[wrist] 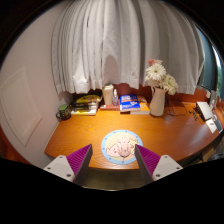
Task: Arrange mouse
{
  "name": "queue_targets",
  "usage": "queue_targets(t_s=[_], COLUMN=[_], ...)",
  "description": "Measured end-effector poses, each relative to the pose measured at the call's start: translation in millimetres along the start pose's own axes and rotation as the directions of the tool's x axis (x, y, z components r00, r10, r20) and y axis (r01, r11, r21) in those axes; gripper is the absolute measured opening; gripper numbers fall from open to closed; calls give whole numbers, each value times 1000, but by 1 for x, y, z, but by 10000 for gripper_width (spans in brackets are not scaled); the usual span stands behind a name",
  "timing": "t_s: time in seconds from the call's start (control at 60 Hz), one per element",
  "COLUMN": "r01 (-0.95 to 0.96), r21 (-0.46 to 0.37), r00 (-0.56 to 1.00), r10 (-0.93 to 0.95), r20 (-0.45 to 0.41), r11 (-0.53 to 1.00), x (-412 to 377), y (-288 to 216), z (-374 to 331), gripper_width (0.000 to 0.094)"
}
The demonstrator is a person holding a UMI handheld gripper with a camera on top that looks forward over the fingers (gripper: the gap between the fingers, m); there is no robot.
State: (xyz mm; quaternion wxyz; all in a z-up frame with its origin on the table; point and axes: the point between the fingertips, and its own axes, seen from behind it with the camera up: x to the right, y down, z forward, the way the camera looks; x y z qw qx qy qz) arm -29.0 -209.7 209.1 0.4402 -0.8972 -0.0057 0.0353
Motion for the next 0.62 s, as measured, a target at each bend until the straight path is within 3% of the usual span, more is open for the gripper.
queue_targets(t_s=[0.117,0.267,0.617], r01=[1,20,1], r21=[35,79,97], r00=[999,1000,1000], r10=[-2,-21,-2], r20=[33,1,6], r11=[999,997,995], x=[-6,2,5], y=[-6,-13,-12], z=[-29,-49,-64], gripper_width=[847,847,839])
